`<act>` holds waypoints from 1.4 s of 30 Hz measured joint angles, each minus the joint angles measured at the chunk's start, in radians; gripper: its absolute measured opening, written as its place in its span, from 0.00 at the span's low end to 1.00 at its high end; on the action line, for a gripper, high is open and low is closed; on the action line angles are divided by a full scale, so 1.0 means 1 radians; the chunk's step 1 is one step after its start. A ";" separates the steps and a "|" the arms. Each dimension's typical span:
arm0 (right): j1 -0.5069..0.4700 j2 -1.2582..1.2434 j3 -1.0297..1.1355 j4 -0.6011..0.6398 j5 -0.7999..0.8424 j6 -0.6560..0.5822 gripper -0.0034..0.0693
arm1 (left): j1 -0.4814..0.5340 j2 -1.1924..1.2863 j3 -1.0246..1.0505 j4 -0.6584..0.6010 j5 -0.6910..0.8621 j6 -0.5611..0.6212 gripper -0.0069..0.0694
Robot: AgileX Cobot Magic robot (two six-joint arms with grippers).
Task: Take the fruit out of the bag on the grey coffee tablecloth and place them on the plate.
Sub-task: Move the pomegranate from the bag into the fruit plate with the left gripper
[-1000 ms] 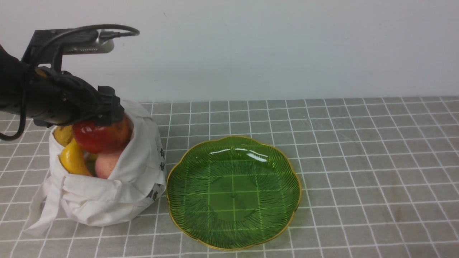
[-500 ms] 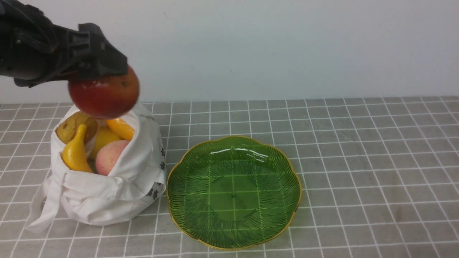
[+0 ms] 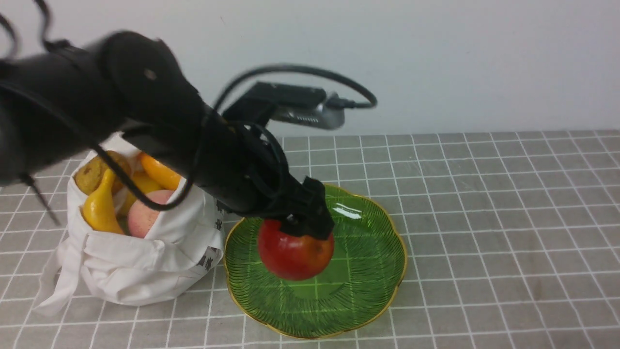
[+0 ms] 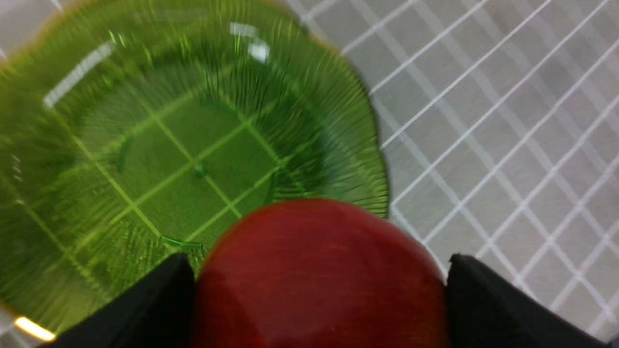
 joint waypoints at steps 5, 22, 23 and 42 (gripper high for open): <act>0.000 0.000 0.000 0.000 0.000 0.000 0.03 | -0.003 0.143 -0.005 0.028 -0.078 -0.068 0.87; 0.000 0.000 0.000 0.000 0.000 0.000 0.03 | -0.003 0.204 -0.181 0.106 -0.012 -0.078 0.91; 0.000 0.000 0.000 0.000 0.000 0.000 0.03 | -0.003 0.204 -0.185 0.112 -0.008 -0.078 0.91; 0.000 0.000 0.000 0.000 0.000 0.000 0.03 | -0.003 0.244 -0.194 0.160 0.027 -0.204 0.90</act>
